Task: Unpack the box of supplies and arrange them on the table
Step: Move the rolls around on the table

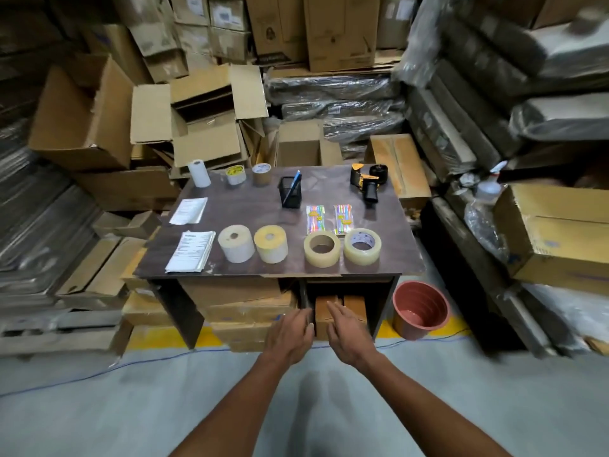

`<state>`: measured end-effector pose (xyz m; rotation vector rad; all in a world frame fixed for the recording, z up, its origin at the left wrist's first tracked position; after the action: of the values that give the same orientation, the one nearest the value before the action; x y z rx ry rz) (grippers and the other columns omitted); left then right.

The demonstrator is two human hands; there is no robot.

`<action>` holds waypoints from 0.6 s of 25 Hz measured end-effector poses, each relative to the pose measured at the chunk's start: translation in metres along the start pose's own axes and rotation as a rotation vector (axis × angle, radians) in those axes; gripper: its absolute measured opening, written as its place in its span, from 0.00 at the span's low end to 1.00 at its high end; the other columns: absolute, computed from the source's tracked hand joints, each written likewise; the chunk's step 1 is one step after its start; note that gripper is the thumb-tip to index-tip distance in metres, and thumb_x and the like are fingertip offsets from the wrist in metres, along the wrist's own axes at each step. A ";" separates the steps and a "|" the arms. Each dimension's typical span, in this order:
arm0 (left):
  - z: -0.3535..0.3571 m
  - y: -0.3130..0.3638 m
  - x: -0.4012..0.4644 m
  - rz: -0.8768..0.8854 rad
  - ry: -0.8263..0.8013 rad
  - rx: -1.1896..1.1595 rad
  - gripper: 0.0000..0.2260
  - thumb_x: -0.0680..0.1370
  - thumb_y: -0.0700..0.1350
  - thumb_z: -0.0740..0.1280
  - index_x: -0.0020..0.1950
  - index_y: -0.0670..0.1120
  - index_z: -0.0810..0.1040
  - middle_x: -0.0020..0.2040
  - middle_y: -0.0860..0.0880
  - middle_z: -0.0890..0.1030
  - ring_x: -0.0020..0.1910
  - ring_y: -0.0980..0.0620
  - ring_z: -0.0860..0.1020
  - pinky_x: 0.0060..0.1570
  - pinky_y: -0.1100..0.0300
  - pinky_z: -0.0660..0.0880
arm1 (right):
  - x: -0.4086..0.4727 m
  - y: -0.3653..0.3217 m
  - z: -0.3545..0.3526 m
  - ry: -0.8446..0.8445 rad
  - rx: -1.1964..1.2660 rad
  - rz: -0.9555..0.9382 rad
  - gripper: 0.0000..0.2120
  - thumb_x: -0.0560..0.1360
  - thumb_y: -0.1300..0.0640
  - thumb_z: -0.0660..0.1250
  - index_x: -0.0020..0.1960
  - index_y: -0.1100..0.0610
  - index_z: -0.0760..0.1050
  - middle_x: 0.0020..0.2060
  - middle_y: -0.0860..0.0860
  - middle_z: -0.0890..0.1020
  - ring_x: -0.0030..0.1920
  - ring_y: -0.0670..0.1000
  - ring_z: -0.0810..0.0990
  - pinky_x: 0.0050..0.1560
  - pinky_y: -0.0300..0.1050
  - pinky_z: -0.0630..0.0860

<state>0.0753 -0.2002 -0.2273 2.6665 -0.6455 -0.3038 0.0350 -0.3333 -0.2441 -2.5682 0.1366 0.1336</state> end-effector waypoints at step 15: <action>-0.122 -0.133 0.056 -0.031 0.163 -0.211 0.18 0.82 0.51 0.61 0.71 0.50 0.73 0.68 0.50 0.76 0.66 0.50 0.72 0.66 0.52 0.71 | 0.120 -0.101 -0.009 0.090 0.139 0.084 0.26 0.81 0.43 0.56 0.73 0.55 0.69 0.68 0.54 0.76 0.69 0.56 0.73 0.68 0.52 0.70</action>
<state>0.2124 -0.0801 -0.1780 2.4690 -0.4932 -0.1518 0.1668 -0.2616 -0.1977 -2.4315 0.2788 0.0381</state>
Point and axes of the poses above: each hand's wrist, its own x-axis towards the middle knuckle, its own z-axis out of the palm, y = z × x, the point moved 7 cm from there along x, towards the middle knuckle
